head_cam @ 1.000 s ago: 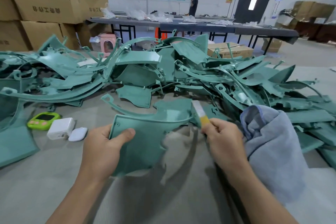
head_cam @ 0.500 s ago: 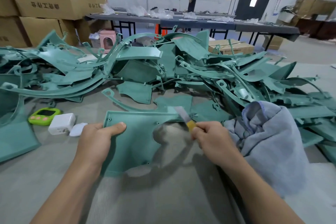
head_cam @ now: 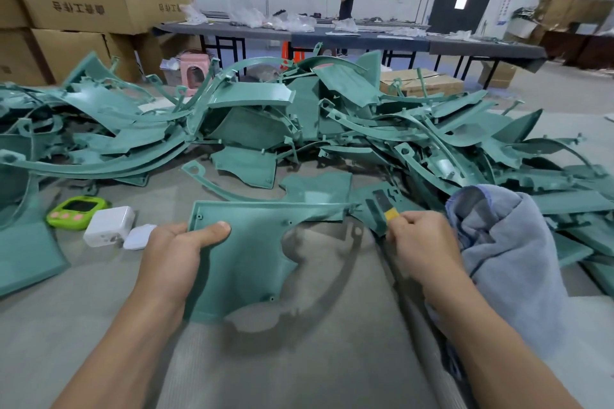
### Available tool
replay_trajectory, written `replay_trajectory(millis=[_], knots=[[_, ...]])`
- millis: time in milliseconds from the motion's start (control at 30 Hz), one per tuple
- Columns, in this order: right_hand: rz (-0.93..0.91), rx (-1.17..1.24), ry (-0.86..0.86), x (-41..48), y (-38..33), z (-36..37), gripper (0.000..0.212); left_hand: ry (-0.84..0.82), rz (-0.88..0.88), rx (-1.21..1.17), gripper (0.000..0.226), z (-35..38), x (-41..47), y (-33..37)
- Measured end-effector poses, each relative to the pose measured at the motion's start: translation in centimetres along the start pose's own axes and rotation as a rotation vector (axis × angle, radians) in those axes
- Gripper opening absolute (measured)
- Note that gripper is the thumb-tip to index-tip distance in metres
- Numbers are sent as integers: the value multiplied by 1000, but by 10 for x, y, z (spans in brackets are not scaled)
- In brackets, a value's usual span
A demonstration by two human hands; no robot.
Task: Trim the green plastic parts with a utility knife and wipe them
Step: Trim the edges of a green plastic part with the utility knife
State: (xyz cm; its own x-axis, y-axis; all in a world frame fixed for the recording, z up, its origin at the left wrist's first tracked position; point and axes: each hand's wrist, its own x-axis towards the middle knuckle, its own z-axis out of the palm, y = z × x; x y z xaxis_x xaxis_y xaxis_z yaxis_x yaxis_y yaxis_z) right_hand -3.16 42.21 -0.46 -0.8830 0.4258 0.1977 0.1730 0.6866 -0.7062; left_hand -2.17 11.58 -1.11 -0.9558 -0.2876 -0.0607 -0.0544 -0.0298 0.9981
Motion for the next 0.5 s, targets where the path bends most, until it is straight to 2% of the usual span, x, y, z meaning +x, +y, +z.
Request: replay_trajectory(millis=[67, 167, 300, 400, 500], knots=[[-124, 167, -19, -9, -8, -1, 29, -14, 2, -8, 3, 1, -2, 0], [-302, 376, -139, -37, -28, 0, 27, -20, 59, -23, 5, 5, -8, 3], [-366, 579, -258, -60, -46, -4, 26, 9, 228, -47, 13, 11, -19, 7], [-396, 539, -307, -70, -52, -2, 31, 11, 352, 2, 13, 13, -24, 8], [-332, 303, -174, -61, -46, -1, 30, 51, 418, 53, 20, 11, -24, 7]])
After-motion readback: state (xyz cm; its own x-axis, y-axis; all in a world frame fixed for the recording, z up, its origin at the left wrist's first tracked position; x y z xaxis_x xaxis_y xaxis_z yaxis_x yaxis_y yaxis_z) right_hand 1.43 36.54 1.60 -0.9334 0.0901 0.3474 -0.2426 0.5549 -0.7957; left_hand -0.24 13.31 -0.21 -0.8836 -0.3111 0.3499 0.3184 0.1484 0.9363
